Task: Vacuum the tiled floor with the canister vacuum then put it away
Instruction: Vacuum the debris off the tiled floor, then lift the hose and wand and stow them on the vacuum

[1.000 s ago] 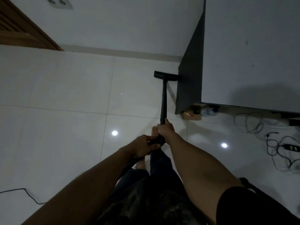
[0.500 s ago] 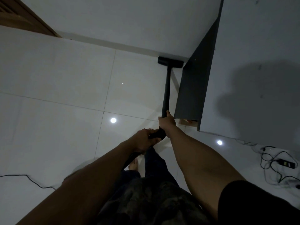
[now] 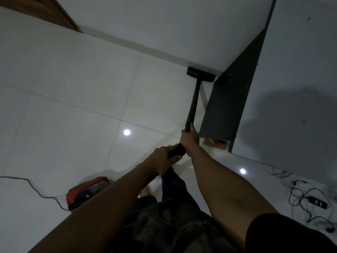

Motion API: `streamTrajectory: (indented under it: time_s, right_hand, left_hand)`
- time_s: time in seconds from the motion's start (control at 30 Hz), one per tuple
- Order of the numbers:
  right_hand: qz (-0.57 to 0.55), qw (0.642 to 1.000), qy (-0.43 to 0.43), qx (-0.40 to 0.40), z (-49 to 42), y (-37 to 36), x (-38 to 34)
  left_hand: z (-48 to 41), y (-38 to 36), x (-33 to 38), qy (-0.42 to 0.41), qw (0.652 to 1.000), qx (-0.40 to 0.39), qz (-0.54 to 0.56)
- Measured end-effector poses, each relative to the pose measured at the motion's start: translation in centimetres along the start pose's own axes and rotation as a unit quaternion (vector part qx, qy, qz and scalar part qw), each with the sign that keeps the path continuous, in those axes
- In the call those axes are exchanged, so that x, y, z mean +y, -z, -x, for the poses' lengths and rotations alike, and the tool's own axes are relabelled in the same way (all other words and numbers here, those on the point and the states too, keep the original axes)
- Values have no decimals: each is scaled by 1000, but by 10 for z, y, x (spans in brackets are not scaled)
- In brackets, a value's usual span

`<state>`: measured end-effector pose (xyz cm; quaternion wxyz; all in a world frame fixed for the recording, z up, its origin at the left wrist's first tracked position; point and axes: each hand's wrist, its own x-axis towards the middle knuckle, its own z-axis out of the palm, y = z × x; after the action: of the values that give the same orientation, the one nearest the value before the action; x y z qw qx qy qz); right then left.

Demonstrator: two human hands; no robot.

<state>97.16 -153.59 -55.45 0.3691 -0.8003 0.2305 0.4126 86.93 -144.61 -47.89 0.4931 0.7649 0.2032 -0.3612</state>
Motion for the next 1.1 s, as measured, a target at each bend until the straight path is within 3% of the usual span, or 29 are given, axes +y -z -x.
streamTrajectory:
  time_s: [0.27, 0.5, 0.7, 0.9, 1.1]
  right_hand:
    - [-74, 996, 37, -40, 64, -51, -33]
    - [-87, 986, 74, -124, 168, -111, -51]
    - [-47, 971, 145, -184, 274, -170, -41]
    - [21, 935, 221, -276, 367, -245, -16]
    - [196, 847, 319, -377, 412, -324, -6]
  left_hand:
    - [73, 30, -40, -15, 984, 168, 63]
    - [182, 44, -88, -39, 929, 331, 163]
    - [284, 61, -143, -55, 883, 439, 157]
    - [385, 81, -208, -49, 826, 549, 122]
    - [455, 90, -265, 38, 766, 635, 95]
